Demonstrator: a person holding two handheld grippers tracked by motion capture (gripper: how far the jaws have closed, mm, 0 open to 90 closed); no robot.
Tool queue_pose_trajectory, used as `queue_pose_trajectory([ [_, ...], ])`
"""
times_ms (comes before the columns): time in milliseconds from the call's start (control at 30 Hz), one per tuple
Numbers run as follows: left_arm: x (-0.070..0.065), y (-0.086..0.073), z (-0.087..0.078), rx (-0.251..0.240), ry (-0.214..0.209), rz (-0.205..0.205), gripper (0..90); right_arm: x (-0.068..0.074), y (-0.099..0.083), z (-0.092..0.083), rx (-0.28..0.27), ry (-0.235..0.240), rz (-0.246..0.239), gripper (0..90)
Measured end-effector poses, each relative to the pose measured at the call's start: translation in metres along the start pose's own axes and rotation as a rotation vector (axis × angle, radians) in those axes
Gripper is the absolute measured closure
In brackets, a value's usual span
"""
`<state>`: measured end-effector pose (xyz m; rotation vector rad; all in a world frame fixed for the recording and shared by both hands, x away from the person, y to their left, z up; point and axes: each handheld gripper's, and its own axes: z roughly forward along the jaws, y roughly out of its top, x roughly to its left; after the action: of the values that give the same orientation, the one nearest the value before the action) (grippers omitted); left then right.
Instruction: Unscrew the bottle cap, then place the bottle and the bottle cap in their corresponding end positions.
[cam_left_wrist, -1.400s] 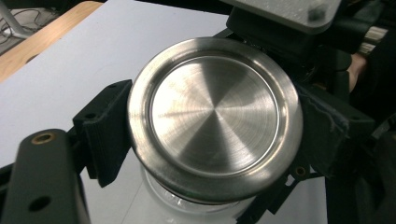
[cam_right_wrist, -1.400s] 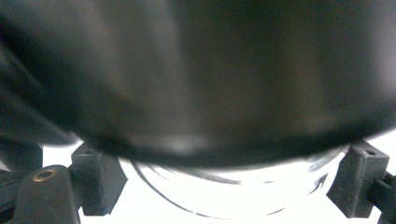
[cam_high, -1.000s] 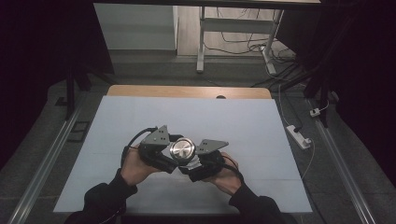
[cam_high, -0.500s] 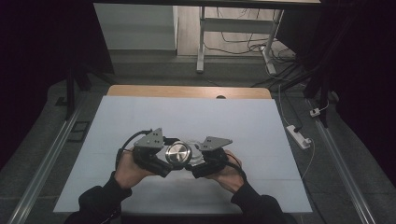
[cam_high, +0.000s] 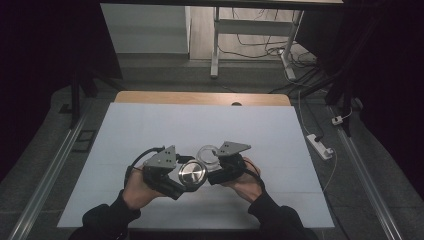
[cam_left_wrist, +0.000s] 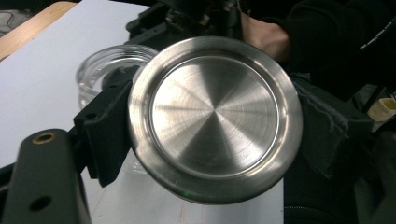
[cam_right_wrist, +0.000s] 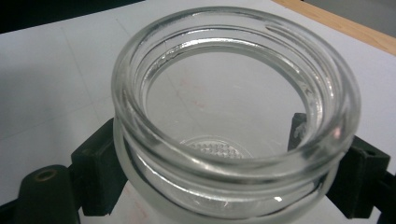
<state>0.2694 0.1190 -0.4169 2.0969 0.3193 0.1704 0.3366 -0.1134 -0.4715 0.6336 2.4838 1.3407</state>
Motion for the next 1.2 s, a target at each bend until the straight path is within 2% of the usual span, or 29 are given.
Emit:
queue_pose_trajectory([
  [633, -0.011, -0.014, 0.005, 0.015, 0.006, 0.003, 19.5, -0.014, 0.013, 0.009, -0.018, -0.031, 0.013, 14.9],
  [1200, -0.017, -0.030, 0.028, 0.052, 0.001, 0.012, 19.4, -0.026, 0.020, 0.017, -0.021, -0.066, 0.030, 14.9],
])
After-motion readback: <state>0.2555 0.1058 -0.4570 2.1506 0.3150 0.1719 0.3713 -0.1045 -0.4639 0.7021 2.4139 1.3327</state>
